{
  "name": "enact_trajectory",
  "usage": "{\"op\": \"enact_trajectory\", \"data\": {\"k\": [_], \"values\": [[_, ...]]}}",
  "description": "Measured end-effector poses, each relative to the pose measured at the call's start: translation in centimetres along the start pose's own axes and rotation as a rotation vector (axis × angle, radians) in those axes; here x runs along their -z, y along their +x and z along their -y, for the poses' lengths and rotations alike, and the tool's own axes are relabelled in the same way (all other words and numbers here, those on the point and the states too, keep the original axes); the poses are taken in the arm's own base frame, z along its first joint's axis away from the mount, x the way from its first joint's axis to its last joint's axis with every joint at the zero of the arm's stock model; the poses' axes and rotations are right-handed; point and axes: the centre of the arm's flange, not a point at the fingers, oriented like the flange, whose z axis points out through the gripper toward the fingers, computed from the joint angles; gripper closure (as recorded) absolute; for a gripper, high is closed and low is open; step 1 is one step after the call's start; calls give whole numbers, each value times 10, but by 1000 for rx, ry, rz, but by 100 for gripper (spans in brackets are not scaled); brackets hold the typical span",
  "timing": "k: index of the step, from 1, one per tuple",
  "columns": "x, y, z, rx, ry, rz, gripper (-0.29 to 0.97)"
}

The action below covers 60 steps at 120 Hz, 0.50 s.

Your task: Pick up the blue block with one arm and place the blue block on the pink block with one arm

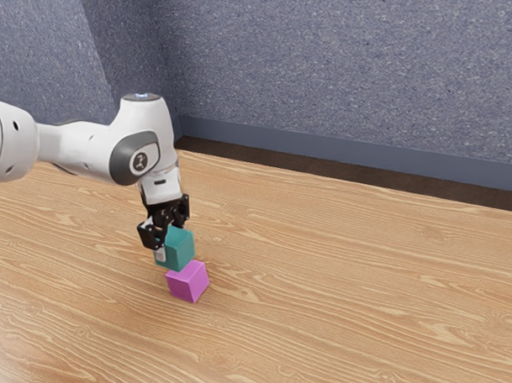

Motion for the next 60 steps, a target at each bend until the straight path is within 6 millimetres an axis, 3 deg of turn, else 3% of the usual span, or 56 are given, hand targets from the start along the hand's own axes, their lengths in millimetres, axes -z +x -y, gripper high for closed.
{"op": "enact_trajectory", "data": {"k": [46, 60], "values": [[-5, 7, -5, -16, -10, -17, 31], [-5, 5, -5, -12, -12, -26, 21]]}}
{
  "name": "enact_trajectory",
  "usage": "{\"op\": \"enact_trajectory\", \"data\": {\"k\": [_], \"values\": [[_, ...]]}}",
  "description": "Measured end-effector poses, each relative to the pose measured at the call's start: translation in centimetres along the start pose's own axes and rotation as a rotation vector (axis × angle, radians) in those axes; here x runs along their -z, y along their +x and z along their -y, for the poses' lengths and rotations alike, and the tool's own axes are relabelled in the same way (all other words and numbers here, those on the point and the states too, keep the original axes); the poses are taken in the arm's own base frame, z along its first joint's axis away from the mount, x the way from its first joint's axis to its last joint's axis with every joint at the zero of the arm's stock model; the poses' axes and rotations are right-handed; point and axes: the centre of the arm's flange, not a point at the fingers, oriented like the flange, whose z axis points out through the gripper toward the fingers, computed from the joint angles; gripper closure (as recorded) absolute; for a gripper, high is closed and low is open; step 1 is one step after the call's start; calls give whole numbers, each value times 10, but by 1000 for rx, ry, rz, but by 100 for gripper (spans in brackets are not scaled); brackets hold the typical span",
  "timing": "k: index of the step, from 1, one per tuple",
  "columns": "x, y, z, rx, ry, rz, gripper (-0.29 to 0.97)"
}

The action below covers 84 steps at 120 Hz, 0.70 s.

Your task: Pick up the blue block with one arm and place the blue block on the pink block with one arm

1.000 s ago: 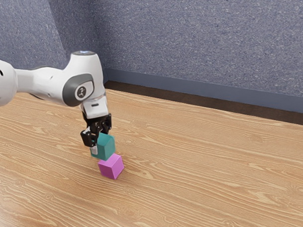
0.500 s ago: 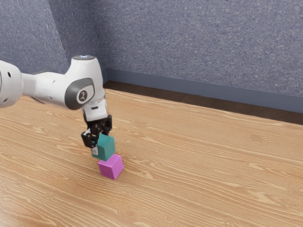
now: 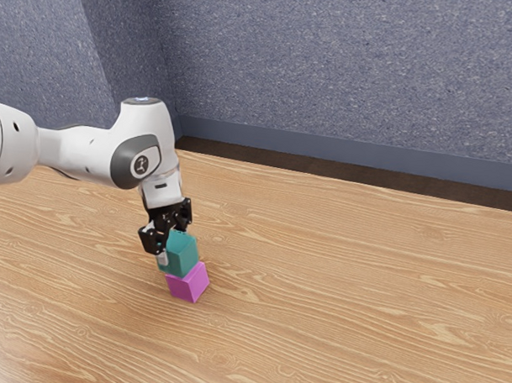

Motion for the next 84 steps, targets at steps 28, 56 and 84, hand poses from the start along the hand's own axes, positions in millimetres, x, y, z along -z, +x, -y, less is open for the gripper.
{"op": "enact_trajectory", "data": {"k": [28, 56, 84], "values": [[0, -3, 0, 0, -3, -5, 7], [76, 11, -24, -17, 76, -29, 2], [250, 28, -42, 68, 202, 41, 1]]}}
